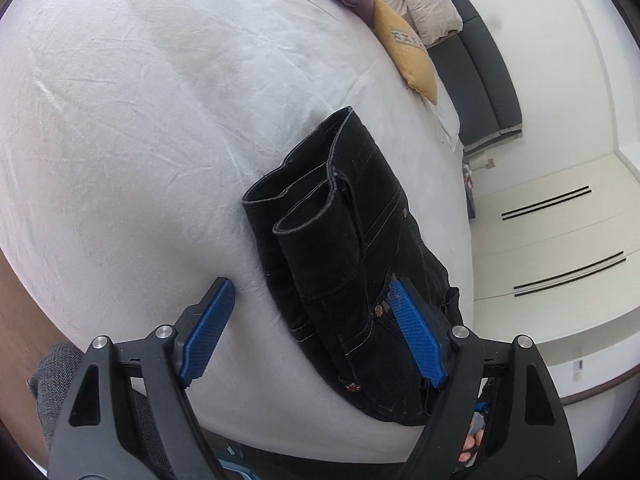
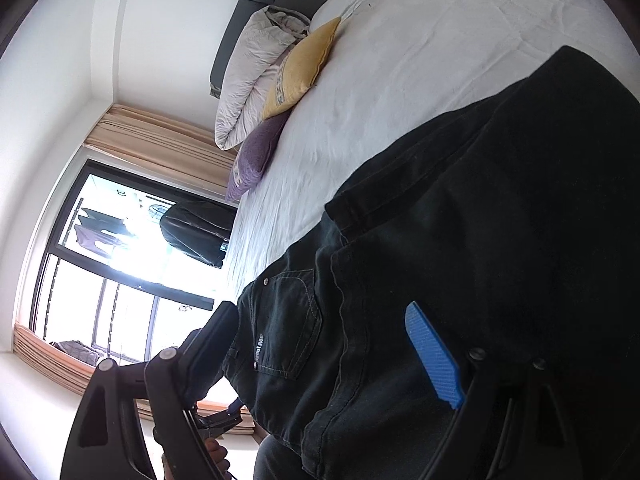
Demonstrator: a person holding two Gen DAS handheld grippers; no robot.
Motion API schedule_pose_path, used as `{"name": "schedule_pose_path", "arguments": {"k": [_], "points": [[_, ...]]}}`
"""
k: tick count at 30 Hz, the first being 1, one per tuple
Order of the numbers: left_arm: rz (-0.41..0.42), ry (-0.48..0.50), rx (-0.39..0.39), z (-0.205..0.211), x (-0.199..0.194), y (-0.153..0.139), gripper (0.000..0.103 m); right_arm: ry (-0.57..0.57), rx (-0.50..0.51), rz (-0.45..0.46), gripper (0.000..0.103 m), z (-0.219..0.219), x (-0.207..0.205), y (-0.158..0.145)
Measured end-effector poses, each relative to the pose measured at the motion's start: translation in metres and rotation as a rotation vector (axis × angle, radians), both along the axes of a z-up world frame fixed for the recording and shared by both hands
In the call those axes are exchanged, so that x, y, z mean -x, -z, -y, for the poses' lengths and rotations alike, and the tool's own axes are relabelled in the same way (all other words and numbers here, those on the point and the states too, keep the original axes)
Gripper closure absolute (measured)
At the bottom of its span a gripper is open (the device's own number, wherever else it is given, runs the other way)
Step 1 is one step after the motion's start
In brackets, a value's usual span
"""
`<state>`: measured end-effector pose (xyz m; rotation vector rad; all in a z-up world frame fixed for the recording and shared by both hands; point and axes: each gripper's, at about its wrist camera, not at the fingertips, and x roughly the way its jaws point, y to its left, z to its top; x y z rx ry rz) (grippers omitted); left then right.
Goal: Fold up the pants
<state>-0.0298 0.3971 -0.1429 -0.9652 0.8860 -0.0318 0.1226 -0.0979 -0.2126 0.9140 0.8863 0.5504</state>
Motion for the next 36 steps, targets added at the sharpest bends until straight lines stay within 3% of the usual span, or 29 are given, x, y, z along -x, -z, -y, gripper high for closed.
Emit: {"name": "schedule_pose_path", "arguments": {"k": [7,12,17,20,23,27,32,36], "points": [[0.007,0.017,-0.023,0.013,-0.016,-0.004,0.027,-0.029,0.036,0.026,0.019,-0.006,0.001,0.005],[0.001,-0.036,0.05,0.002,-0.015,0.01,0.062,-0.034,0.03,0.025,0.021,-0.002,0.0,0.008],[-0.003,-0.072,0.11,-0.006,-0.015,0.02,0.074,-0.036,0.033,0.024,0.023,-0.001,0.0,0.009],[0.013,-0.074,0.104,-0.005,-0.017,0.02,0.086,-0.04,0.036,0.022,0.023,-0.001,-0.001,0.009],[0.044,-0.077,0.101,-0.003,-0.016,0.018,0.089,-0.043,0.038,0.017,0.024,0.0,-0.002,0.009],[0.077,-0.07,0.031,0.008,-0.014,0.005,0.091,-0.041,0.034,0.012,0.025,0.003,-0.002,0.009],[0.163,-0.011,-0.138,0.042,-0.014,-0.039,0.092,-0.05,0.057,0.009,0.024,0.003,-0.001,0.002],[0.234,0.072,-0.268,0.081,-0.018,-0.073,0.092,-0.054,0.056,-0.019,0.016,0.008,-0.004,-0.003]]}}
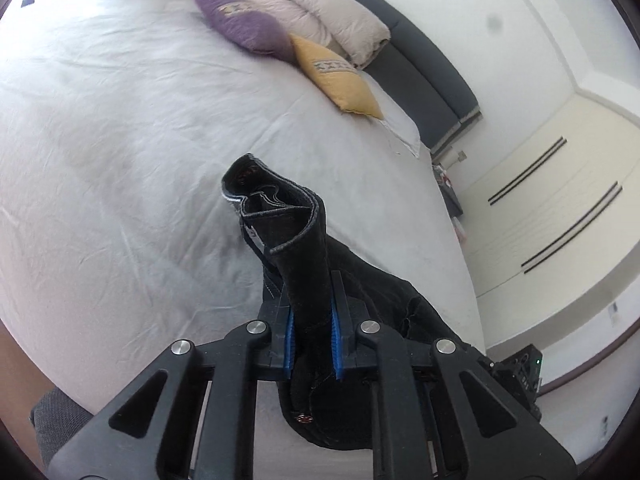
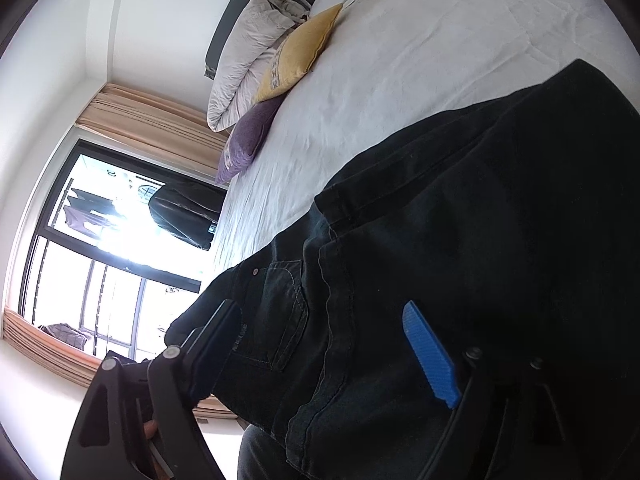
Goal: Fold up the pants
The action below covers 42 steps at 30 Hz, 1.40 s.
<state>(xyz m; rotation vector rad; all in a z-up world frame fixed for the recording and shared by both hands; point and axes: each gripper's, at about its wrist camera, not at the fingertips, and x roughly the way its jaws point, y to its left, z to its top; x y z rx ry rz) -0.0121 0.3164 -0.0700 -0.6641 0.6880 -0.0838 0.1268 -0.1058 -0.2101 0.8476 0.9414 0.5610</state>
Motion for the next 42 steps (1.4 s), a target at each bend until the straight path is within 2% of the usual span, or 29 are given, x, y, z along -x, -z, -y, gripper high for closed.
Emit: {"name": "schedule_pose_path", "arguments": {"k": [3,7,9,13,18,20,24,28,31,34,37,41,42], "points": [[0.036,0.077,-0.092,0.036,-0.003,-0.018,0.092,-0.031,-0.002,-0.004,0.012,0.003,-0.003,-0.009],[0.062,0.177,-0.198,0.095,-0.009,-0.026,0.092,-0.075,-0.02,0.007,0.01,0.011,-0.009,-0.026],[0.066,0.236,-0.257,0.127,-0.011,-0.026,0.092,-0.092,-0.033,0.015,0.004,0.017,-0.012,-0.037],[0.08,0.35,-0.372,0.189,-0.011,-0.02,0.092,-0.159,-0.042,0.05,0.002,0.029,-0.018,-0.061],[0.108,0.496,-0.524,0.267,-0.005,-0.007,0.092,-0.277,0.023,0.092,0.0,0.033,-0.021,-0.083],[0.111,0.544,-0.552,0.288,-0.003,0.001,0.092,-0.323,0.043,0.11,0.0,0.032,-0.02,-0.089],[0.108,0.623,-0.553,0.319,0.002,0.011,0.092,-0.358,0.102,0.123,0.0,0.033,-0.018,-0.086],[0.105,0.66,-0.57,0.339,0.004,0.019,0.092,-0.279,0.153,0.028,0.002,0.049,-0.028,-0.06],[0.11,0.66,-0.58,0.346,0.004,0.021,0.092,-0.231,0.116,-0.045,0.009,0.066,-0.032,-0.04],[0.118,0.666,-0.605,0.351,0.003,0.024,0.092,-0.241,0.071,-0.085,0.01,0.072,-0.032,-0.029],[0.137,0.678,-0.635,0.36,0.004,0.022,0.092,-0.276,0.047,-0.094,0.017,0.069,-0.031,-0.026],[0.155,0.694,-0.672,0.371,0.011,0.025,0.092,-0.311,0.046,-0.05,0.04,0.067,-0.035,-0.034],[0.156,0.695,-0.676,0.374,0.01,0.025,0.092,-0.313,0.065,-0.047,0.053,0.068,-0.037,-0.035]]}}
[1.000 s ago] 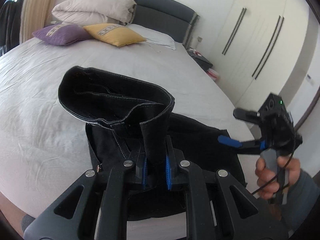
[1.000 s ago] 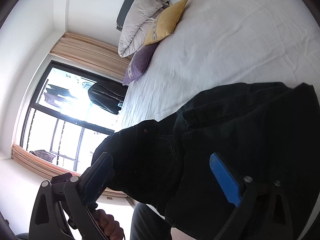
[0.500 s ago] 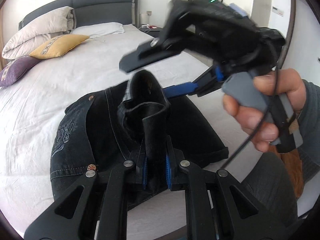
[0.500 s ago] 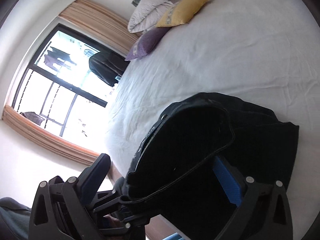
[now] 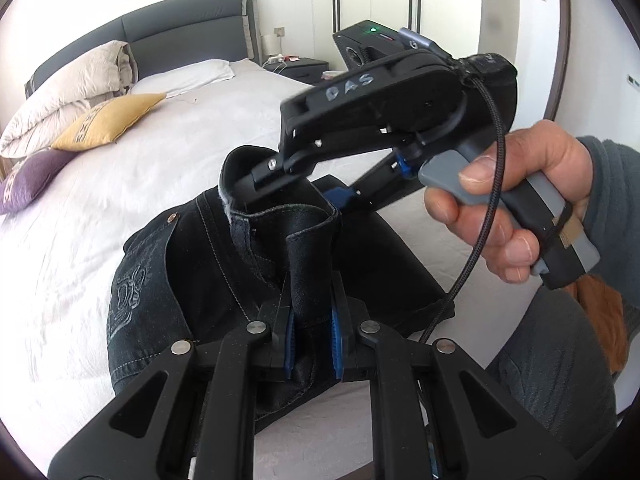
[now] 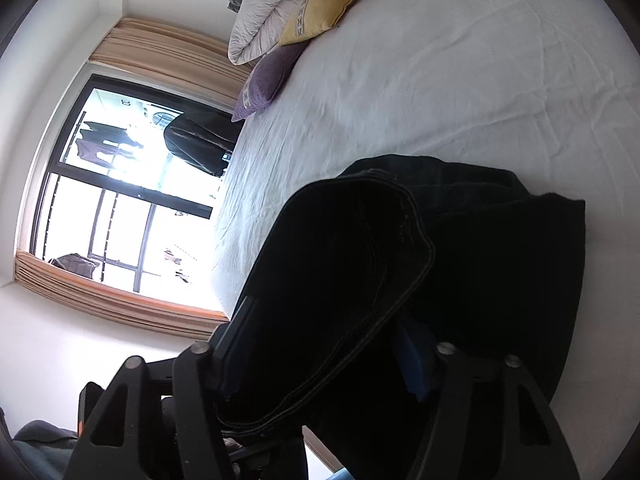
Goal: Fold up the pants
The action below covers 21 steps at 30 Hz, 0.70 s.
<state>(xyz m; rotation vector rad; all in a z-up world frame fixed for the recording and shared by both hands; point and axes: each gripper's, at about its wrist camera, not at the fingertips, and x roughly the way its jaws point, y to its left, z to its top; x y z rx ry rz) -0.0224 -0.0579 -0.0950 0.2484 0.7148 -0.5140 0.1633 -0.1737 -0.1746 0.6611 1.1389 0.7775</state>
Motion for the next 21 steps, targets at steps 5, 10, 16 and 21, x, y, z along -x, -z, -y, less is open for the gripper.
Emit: {"name": "schedule_pose_path", "arguments": {"k": [5,10,16,21], "points": [[0.026,0.037,-0.008,0.018,0.002,-0.008,0.092,0.019,0.046,0.042,0.088,0.025,0.001,-0.008],[0.02,0.096,-0.034,0.048,0.0,0.002,0.091,0.071,0.048,0.068,0.09,0.053,0.01,-0.009],[-0.019,0.14,-0.082,0.08,-0.003,0.035,0.091,0.129,0.059,0.012,0.09,0.08,0.016,0.021],[-0.047,0.162,-0.138,0.091,-0.012,0.067,0.085,0.177,0.102,-0.049,0.083,0.092,0.018,0.043]]}}
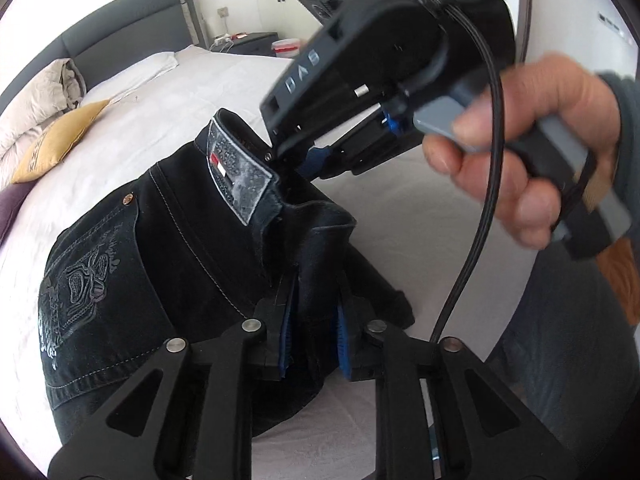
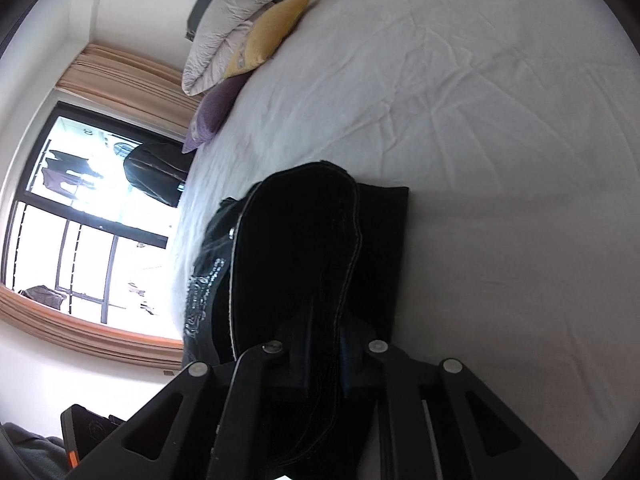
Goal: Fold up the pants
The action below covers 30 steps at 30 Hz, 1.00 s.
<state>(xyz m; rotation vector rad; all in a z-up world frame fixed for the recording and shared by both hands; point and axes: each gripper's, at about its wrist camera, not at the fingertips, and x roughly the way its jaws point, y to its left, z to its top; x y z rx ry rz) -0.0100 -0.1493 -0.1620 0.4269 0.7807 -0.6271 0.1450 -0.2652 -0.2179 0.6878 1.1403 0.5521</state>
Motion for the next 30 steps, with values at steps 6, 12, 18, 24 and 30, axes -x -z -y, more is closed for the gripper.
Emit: {"name": "schedule_pose_path", "arguments": {"k": [6,12,18,24,30], "points": [[-0.102,0.06,0.146,-0.027,0.024,-0.019,0.036,0.135,-0.043,0.03,0.036,0.046,0.011,-0.02],[-0.109,0.039,0.288,-0.076,0.036,-0.062,0.036,0.178,-0.107,0.149,0.036,0.061,0.023,-0.069],[-0.083,-0.141,0.365,-0.127,-0.004,-0.077,0.036,-0.005,-0.243,0.182,0.036,-0.017,0.015,-0.084],[-0.179,-0.192,0.356,-0.152,-0.04,-0.042,0.036,0.051,-0.192,0.047,0.049,-0.021,0.007,-0.014],[-0.257,-0.231,0.405,-0.169,-0.037,-0.006,0.036,0.131,-0.293,0.042,0.062,0.015,0.027,0.012]]}}
